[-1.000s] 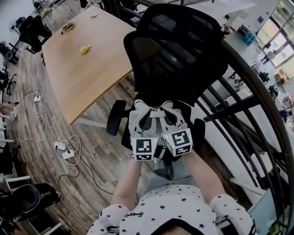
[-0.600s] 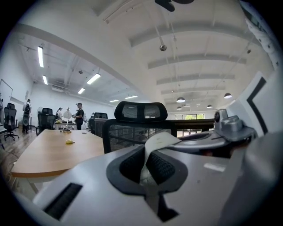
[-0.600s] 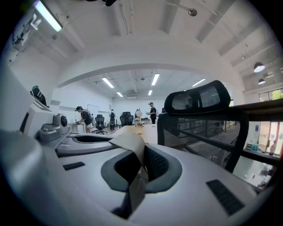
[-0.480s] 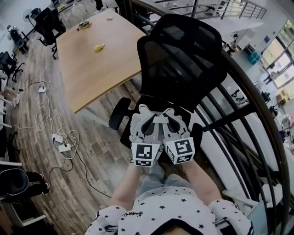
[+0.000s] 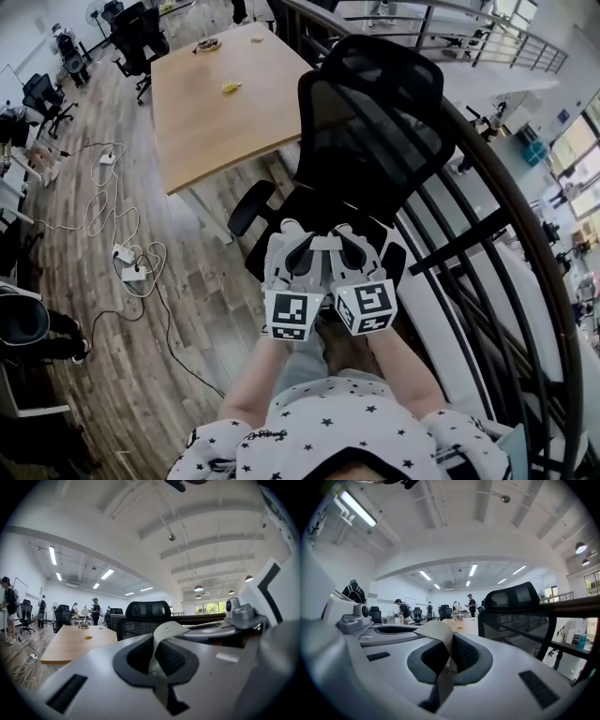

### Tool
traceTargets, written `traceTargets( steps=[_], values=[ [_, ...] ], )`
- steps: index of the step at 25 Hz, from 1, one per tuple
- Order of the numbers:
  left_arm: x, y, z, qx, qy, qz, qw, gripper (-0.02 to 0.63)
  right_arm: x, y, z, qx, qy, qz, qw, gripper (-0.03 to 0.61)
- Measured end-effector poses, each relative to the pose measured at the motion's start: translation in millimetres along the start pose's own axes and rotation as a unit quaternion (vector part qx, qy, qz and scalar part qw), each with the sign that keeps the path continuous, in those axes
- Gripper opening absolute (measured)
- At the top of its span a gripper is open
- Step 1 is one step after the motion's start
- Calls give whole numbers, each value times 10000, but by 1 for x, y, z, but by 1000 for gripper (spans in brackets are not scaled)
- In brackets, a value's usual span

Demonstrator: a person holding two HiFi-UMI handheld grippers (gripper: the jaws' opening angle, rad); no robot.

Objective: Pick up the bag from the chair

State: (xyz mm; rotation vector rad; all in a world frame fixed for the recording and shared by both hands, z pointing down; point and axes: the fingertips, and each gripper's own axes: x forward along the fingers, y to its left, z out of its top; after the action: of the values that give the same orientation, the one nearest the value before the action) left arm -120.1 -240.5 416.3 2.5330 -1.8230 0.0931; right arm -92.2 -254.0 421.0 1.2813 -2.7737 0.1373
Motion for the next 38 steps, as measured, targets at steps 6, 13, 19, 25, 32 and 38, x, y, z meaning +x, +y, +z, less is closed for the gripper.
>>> traceTargets(
  steps=[6, 13, 19, 25, 32, 38],
  values=[
    [-55, -42, 18, -61, -174, 309, 9994, 14, -64, 25, 10, -97, -111, 323, 9994, -5],
    [-147, -99, 13, -192, -265, 706, 9970, 14, -157, 73, -2, -218, -182, 693, 9972, -5],
    [-204, -155, 12, -249, -304, 843, 9957, 14, -232, 93, -7, -202, -204, 850, 9960, -5],
    [-238, -199, 22, -319, -346, 877, 9950, 14, -287, 99, -2, -183, -209, 931, 9953, -5],
    [-265, -226, 33, -381, -474, 798, 9950, 14, -323, 109, 5, -285, -387, 906, 9947, -5],
    [-286, -239, 37, -359, -498, 695, 9957, 14, -346, 121, 6, -305, -424, 876, 9948, -5]
  ],
)
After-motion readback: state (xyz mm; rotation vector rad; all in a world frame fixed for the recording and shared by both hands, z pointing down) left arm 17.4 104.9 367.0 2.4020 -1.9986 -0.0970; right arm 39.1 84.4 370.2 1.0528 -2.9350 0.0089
